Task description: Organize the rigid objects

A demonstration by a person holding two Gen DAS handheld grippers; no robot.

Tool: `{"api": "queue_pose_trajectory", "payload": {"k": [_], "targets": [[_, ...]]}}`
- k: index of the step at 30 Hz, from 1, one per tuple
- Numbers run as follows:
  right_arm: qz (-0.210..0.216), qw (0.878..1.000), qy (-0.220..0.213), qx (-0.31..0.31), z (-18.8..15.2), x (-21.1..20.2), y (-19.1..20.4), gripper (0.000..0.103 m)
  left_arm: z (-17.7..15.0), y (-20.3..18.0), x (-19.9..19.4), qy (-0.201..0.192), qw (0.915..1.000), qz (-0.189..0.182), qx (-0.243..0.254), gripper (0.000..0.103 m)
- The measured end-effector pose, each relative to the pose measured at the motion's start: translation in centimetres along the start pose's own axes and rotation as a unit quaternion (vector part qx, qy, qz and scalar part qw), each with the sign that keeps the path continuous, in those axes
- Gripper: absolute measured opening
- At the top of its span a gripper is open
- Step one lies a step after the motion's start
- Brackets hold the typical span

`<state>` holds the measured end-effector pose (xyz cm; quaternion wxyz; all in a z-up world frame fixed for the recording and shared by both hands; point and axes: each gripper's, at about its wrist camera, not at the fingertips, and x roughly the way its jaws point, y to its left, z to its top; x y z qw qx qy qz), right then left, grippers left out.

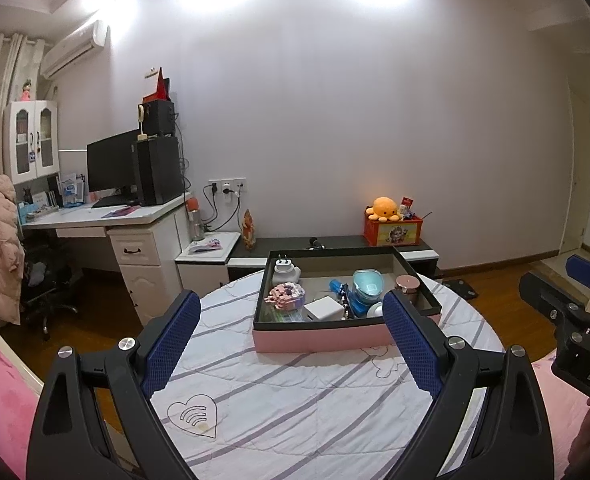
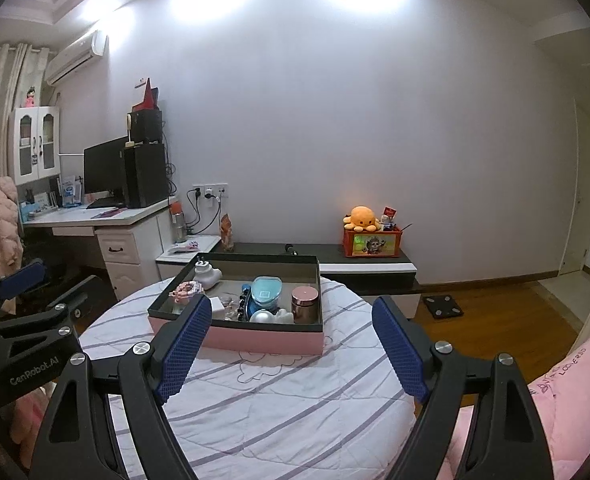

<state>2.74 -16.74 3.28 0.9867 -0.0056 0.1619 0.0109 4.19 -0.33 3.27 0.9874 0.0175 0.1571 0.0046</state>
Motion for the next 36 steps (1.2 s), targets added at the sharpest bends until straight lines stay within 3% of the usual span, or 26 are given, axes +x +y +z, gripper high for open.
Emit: {"api": "queue_pose_trajectory", "payload": {"k": [36], "targets": [[0.013,1.0,0.004,-0.001,0.0,-0.5,0.4,0.084,0.2,-0.1,-0.3,-0.013,0.9999,0.006,0.002,0.098]]}}
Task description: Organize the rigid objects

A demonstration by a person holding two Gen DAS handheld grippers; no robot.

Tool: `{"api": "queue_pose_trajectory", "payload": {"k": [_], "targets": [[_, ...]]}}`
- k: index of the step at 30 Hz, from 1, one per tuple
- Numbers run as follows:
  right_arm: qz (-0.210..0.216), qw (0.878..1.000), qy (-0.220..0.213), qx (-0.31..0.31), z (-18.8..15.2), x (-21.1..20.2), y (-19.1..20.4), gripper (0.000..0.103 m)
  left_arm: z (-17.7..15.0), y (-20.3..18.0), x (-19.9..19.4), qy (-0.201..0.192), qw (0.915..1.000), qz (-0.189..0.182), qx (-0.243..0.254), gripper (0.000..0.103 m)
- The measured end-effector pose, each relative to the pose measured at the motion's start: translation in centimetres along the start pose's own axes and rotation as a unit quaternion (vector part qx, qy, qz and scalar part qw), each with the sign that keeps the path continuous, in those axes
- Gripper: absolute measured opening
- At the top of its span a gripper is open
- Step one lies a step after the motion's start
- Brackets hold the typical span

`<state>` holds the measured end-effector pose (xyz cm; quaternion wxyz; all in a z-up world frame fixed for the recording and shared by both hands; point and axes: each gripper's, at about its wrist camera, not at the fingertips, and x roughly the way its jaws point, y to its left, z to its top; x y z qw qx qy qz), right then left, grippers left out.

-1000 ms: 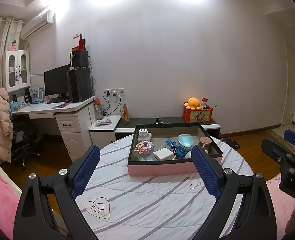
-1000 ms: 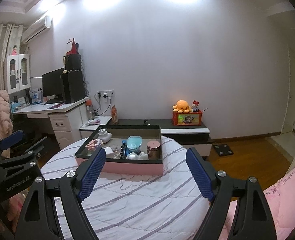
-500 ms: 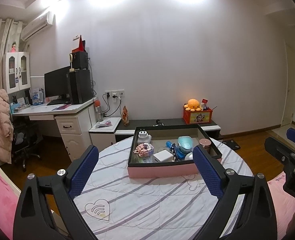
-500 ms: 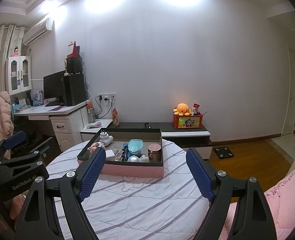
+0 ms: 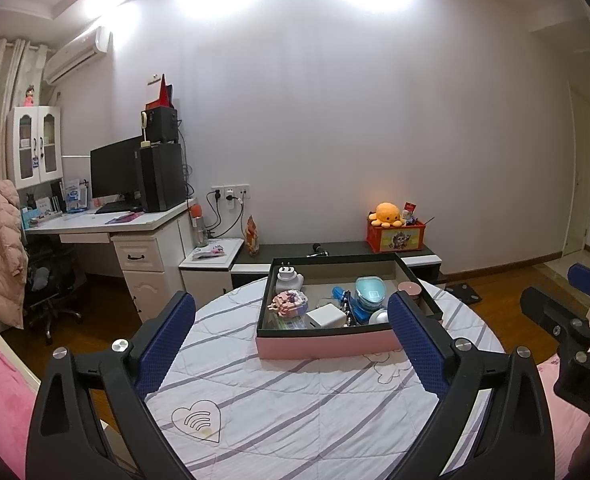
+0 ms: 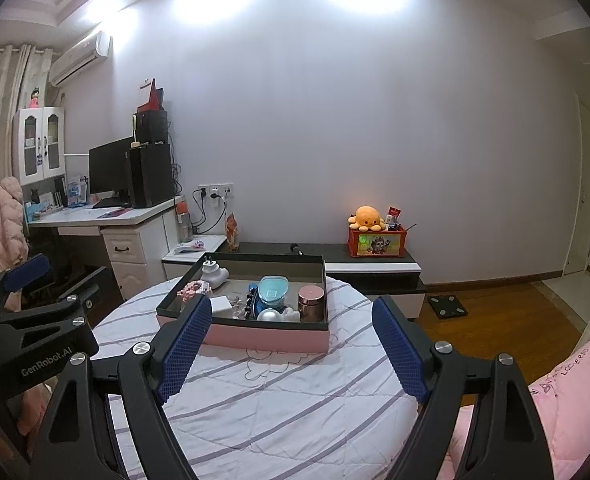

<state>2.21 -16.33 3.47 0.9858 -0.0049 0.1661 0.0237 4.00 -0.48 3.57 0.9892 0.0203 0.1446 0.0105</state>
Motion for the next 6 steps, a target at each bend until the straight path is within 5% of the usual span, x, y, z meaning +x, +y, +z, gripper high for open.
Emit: {"api": "queue_pose_trajectory", "payload": {"k": [6], "targets": [[0.0,1.0,0.002,-0.001,-0.1,-0.12,0.01,0.084,-0.02,-0.07,-0.23,0.0,1.0,0.005,0.003,0.099]]}}
